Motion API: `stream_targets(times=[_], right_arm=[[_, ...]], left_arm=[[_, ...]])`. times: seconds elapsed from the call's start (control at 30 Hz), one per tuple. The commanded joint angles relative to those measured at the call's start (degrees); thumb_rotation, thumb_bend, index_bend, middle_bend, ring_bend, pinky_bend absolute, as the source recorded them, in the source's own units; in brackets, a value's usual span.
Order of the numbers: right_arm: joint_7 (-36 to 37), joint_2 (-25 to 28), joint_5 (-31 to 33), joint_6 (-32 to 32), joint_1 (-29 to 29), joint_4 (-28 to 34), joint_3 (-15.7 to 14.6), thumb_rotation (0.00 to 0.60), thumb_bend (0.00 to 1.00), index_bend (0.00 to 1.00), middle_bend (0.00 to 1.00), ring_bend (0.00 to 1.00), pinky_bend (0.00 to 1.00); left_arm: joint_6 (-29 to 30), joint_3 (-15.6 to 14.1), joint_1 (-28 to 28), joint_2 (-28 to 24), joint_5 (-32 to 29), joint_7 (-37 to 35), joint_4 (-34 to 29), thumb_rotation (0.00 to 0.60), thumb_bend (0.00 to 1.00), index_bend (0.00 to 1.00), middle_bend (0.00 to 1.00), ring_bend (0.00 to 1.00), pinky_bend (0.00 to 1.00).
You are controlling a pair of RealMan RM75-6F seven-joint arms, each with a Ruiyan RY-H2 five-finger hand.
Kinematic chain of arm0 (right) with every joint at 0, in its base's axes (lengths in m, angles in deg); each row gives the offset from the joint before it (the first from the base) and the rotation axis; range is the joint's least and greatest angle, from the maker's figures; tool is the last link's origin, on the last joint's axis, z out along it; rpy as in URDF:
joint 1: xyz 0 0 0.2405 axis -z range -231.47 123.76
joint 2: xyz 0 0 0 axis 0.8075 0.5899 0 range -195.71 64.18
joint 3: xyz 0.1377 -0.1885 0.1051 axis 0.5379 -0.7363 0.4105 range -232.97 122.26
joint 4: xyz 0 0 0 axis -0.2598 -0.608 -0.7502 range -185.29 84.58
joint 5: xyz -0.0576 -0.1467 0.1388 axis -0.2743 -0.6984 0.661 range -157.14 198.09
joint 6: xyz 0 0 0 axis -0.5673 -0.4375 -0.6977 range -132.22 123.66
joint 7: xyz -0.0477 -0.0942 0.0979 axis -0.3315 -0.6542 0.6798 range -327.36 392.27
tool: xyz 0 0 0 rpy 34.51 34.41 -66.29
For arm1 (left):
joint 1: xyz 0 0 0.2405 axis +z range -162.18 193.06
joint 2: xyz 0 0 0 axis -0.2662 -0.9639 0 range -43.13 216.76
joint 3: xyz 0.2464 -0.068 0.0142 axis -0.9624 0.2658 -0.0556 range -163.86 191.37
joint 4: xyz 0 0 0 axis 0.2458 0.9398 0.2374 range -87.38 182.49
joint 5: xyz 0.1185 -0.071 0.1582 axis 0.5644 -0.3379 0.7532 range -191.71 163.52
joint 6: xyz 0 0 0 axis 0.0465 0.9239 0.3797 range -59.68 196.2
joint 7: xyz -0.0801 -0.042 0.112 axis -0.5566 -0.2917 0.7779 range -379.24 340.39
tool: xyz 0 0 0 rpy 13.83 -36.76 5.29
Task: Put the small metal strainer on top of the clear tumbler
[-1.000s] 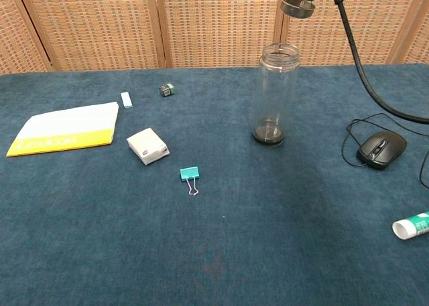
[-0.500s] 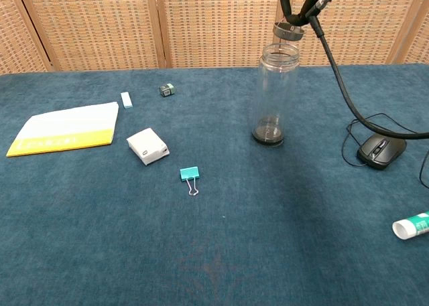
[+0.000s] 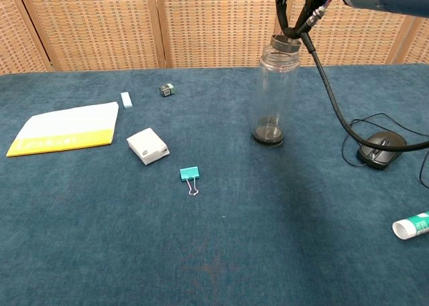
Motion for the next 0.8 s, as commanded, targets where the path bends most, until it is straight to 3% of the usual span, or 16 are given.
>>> stream_targets(times=[0.03,0.8], right_arm=[[-0.2,-0.1,0.1,-0.1,-0.1,-0.1,-0.1,0.6,0.62,0.7,0.0,0.0,0.0],[-2.0,-2.9,1.8,-1.1,-0.9,-2.9,-0.4,0.6,0.62,0.7,0.0,0.0,0.0]], left_arm=[[0.1,0.0,0.0,-0.1,0.0,-0.2,0.1,0.6,0.08,0.0,0.0,0.0,0.0],[-0.2,0.0,-0.1,-0.2,0.0,-0.7,0.3,0.6,0.08,0.0,0.0,0.0,0.0]])
